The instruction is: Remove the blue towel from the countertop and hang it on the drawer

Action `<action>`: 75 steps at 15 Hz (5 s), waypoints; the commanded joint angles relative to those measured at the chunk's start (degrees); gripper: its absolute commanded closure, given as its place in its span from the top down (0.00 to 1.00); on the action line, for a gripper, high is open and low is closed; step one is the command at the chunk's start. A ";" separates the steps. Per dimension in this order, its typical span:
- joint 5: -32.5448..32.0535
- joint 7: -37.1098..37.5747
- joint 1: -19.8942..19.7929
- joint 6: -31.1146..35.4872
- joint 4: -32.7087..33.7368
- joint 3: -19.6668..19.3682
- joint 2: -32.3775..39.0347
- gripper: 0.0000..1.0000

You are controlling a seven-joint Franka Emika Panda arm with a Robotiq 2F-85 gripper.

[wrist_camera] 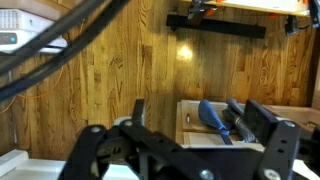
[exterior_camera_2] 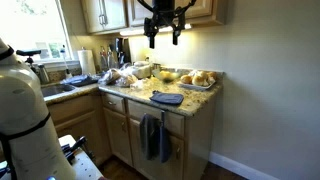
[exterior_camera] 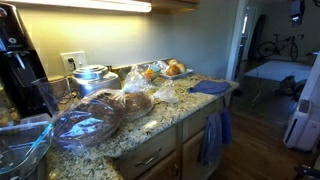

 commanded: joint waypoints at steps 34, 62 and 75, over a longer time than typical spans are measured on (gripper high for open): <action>4.63 -12.66 4.86 41.18 -2.25 8.95 23.86 1.00; 8.80 -39.53 4.46 48.49 14.85 19.58 50.04 1.00; 10.09 -43.04 4.29 48.99 17.33 21.59 52.49 1.00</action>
